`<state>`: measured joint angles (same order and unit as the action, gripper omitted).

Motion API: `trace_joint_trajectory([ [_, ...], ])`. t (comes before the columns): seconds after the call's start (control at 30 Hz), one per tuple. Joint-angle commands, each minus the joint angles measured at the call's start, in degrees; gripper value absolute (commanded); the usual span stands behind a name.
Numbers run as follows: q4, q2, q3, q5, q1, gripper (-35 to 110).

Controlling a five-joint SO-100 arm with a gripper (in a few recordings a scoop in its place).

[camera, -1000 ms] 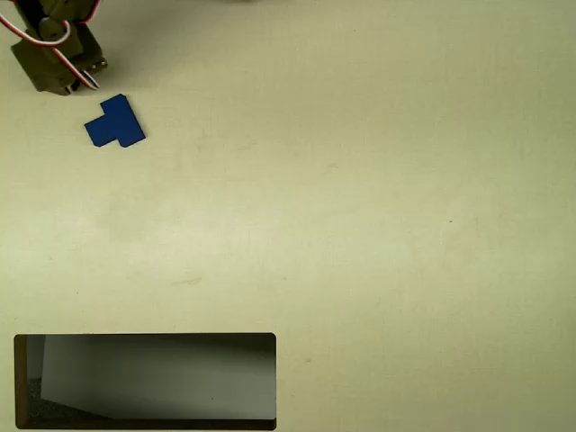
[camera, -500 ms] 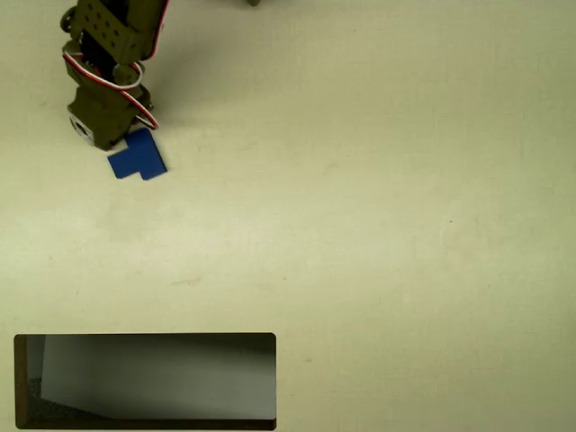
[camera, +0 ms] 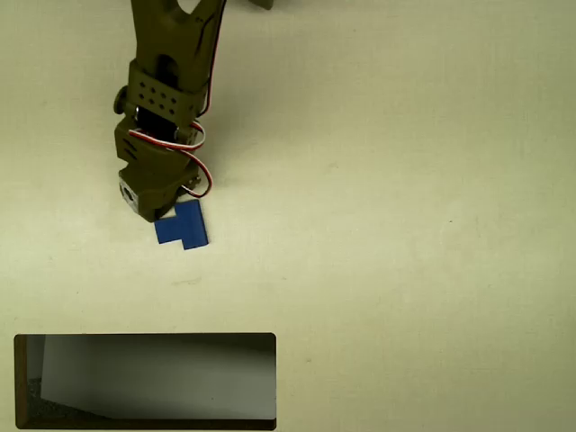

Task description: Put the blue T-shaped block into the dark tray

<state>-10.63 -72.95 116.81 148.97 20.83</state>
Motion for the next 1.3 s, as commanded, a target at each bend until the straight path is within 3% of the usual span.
trace_joint_trajectory([
  [0.0, 0.5, 1.8, -2.2, -1.8, -1.5, 0],
  [0.33, 3.5, 6.1, -5.6, -4.0, -3.7, 0],
  [0.4, 0.1, 1.9, -5.0, -1.8, -1.6, 0],
  [0.5, -17.2, -8.6, -9.9, -4.2, 0.8, 0],
  [0.67, -57.0, -17.0, -26.5, -23.9, -4.2, 0],
  [0.8, -70.8, -16.3, -24.5, -36.0, -12.0, 0],
  [1.0, -72.2, -6.3, -22.1, -40.3, -15.5, 0],
  [1.27, -71.4, 11.1, -43.0, -41.4, -12.3, 0],
])
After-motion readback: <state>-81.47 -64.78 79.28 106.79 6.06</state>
